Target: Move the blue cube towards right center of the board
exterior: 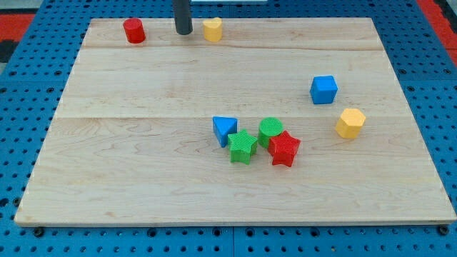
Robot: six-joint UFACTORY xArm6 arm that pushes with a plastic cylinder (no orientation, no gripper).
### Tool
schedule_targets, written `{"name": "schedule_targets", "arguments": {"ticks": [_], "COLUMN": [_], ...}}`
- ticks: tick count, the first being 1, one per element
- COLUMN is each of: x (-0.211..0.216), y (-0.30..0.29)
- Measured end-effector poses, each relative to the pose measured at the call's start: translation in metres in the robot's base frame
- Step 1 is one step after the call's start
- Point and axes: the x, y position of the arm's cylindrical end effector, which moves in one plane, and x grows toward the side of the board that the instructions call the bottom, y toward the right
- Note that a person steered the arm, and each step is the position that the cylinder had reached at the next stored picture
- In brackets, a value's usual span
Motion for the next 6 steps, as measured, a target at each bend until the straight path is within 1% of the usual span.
{"name": "schedule_targets", "arguments": {"ticks": [1, 2, 3, 4, 5, 6], "x": [0.001, 0.01, 0.037, 0.059, 0.155, 0.197], "y": [0.025, 0.063, 0.095, 0.081, 0.126, 0.205]}}
